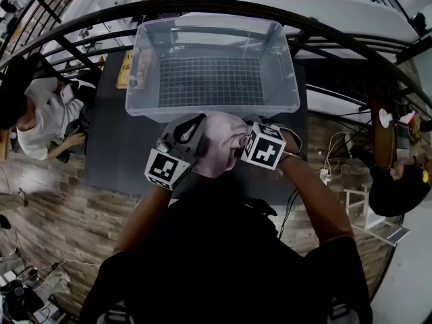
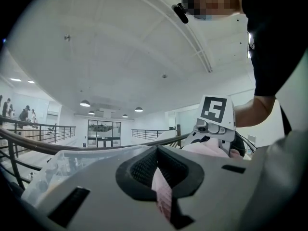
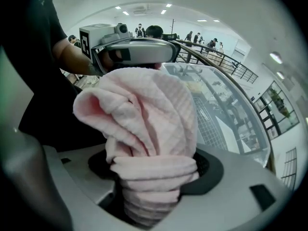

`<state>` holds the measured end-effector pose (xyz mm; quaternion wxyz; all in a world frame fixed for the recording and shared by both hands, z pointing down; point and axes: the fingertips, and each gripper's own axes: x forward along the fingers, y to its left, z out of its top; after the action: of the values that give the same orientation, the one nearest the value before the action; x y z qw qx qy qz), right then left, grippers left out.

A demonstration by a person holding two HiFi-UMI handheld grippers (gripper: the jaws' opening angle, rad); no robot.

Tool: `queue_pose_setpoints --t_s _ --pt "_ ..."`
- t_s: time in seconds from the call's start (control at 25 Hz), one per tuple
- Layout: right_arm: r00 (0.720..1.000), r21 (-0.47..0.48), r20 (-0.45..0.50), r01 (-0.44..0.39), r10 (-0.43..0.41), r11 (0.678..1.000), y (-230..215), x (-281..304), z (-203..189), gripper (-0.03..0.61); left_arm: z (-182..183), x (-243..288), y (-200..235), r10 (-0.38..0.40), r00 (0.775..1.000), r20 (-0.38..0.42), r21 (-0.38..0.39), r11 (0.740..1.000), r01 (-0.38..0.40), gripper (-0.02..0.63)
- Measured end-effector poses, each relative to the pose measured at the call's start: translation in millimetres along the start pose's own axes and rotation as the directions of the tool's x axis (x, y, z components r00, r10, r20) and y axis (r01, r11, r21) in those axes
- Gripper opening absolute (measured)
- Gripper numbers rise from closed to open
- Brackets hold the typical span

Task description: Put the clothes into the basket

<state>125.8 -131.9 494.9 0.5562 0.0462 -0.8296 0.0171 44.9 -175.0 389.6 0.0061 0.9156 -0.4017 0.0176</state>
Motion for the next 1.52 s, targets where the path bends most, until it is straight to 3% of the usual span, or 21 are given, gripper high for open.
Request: queue_pose_setpoints --t_s 0.76,1.2,1.52 --pt "0.988 -0.109 0.000 0.154 -0.155 0.982 -53.4 -53.9 50.5 0.344 83.7 19.5 51.2 0.045 0.997 0.065 0.093 0.994 -0.051 0.003" --pt "0.963 -0.151 0.000 0.266 -0.269 0.952 -96.5 -91.5 71.3 0.344 136.6 39.4 60.2 0.048 0.994 0.095 0.145 0.988 -0.061 0.003" --pt "0.935 -0.187 0.007 0.350 -0.355 0.918 -129.2 -101.6 85.0 0.344 149.1 48.6 72.8 0.063 0.992 0.113 0.167 0.983 -0.082 0.003"
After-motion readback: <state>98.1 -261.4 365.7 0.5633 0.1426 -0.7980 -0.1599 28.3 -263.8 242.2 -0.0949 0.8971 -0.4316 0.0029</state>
